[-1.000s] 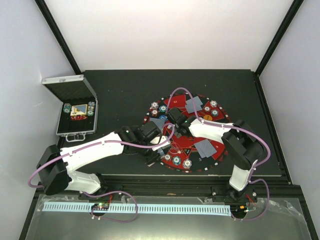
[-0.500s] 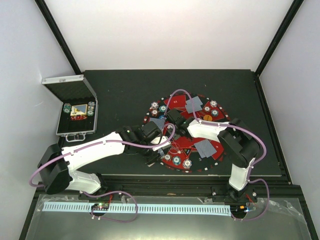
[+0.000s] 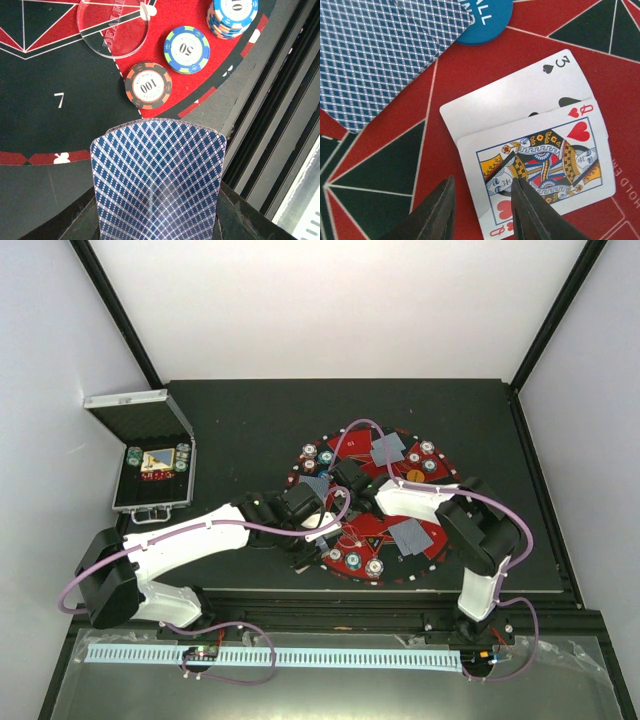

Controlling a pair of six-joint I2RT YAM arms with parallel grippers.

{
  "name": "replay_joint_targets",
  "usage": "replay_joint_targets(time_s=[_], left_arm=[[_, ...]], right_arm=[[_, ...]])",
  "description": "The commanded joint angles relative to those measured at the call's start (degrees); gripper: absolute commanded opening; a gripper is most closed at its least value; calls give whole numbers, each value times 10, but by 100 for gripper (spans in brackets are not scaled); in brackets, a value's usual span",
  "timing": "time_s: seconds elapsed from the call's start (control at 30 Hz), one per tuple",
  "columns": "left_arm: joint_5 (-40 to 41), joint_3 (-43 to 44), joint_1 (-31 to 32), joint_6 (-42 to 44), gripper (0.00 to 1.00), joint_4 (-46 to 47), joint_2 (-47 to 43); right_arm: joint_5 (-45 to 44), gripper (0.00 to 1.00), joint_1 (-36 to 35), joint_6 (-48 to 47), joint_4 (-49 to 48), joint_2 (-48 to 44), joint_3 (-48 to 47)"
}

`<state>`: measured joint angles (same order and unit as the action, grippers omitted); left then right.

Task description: Distribute texas hold em gaming equipment

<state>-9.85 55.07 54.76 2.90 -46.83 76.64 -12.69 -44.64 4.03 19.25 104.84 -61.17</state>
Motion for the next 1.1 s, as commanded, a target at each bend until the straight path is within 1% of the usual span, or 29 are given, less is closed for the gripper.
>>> replay_joint_targets(time_s=[0.0, 0.13, 0.2, 0.4, 0.47, 0.57, 0.67, 0.8, 0.93, 1.07], left_arm=[[4, 14, -1, -1, 50, 4, -5], [4, 15, -1, -1, 50, 3, -2], [4, 16, -1, -1, 50, 0, -1], [-4, 14, -1, 0, 50, 3, -8], [-8, 12, 0, 1, 50, 6, -8], [-10, 10, 0, 2, 50, 10, -9], [-13, 8, 0, 3, 50, 14, -11], [-17, 8, 1, 3, 50, 12, -14], [-17, 8, 1, 3, 50, 12, -18], [-18, 7, 1, 2, 50, 11, -20]], right_arm=[[27, 35, -1, 11, -6, -32, 10], [58, 43, 0, 31, -10, -77, 41], [71, 46, 1, 43, -12, -109, 62], [132, 52, 22, 75, -11, -245, 141], [174, 53, 24, 90, -10, -286, 158], [250, 58, 25, 135, -19, -335, 173], [330, 64, 25, 200, -75, -372, 203], [404, 66, 25, 249, -141, -375, 238], [452, 67, 25, 254, -169, -346, 253], [496, 67, 24, 244, -179, -315, 246]])
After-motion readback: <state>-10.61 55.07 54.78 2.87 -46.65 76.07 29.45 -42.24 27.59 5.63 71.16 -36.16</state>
